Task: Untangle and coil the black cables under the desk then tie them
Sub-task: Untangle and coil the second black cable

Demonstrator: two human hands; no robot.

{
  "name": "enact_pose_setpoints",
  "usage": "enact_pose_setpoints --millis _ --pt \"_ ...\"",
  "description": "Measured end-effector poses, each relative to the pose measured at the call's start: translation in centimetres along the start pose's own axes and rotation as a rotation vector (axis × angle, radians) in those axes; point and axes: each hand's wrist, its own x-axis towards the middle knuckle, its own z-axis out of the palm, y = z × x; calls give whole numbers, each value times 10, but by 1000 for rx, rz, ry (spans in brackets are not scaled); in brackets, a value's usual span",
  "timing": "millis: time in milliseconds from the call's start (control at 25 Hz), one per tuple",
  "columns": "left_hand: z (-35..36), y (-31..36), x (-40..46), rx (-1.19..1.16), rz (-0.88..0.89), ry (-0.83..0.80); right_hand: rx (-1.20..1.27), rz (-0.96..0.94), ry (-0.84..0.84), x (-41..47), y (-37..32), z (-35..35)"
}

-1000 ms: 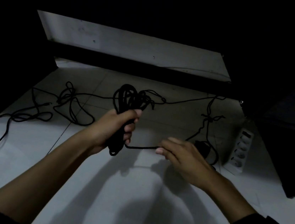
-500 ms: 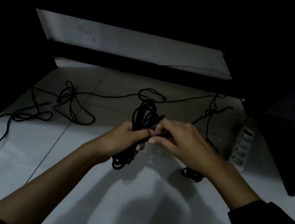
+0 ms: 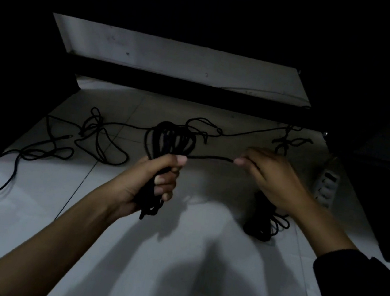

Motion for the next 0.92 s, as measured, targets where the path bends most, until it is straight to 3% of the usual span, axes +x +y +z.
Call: enact_pose_setpoints --millis 80,280,440,640,840,920 --pt "-1 -4 0 4 57 51 30 24 24 -3 4 4" --pt "17 -22 10 47 127 117 433 229 259 3 -32 14" --pt "34 -30 24 -36 191 217 557 254 263 7 -64 21" --pt "43 -25 28 15 316 185 943 354 209 1 -87 32" --pt "48 -23 24 127 362 249 985 420 249 -2 -88 39" --pt "45 -23 23 123 335 265 834 336 258 -6 -85 41"
